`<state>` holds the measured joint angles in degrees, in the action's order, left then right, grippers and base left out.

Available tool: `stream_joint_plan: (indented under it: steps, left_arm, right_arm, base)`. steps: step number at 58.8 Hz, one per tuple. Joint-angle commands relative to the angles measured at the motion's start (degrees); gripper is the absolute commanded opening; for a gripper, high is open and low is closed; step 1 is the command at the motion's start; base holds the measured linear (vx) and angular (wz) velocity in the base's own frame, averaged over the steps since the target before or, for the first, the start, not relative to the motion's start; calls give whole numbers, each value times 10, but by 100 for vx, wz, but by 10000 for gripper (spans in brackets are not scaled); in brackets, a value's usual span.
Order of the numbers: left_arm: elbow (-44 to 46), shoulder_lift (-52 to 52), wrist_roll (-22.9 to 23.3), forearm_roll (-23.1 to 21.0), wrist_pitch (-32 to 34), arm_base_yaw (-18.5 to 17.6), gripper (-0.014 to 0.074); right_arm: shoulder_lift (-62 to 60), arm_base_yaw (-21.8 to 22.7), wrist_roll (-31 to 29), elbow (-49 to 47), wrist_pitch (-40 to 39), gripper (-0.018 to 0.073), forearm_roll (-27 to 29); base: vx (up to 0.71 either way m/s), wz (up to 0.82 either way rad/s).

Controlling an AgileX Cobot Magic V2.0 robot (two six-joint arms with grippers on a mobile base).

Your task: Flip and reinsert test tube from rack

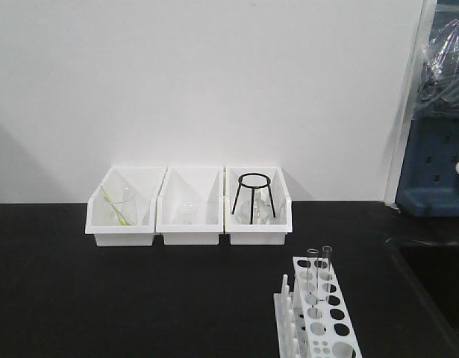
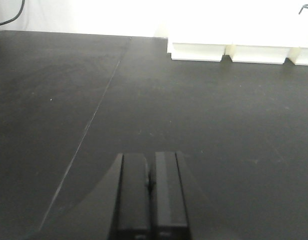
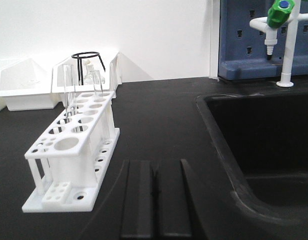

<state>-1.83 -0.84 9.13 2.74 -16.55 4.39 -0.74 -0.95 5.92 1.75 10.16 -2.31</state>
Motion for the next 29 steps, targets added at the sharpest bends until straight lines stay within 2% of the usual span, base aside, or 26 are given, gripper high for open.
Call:
stream_joint_plan:
  steps: [1, 29]
  left_arm:
    - [0, -7, 0, -2, 50, -4, -6]
    - [0, -7, 0, -2, 50, -4, -6]
  right_arm:
    - [-4, 3, -2, 0, -47, -12, -2]
    - [-4, 3, -2, 0, -47, -12, -2]
  base:
    - [12, 2]
    - [11, 1]
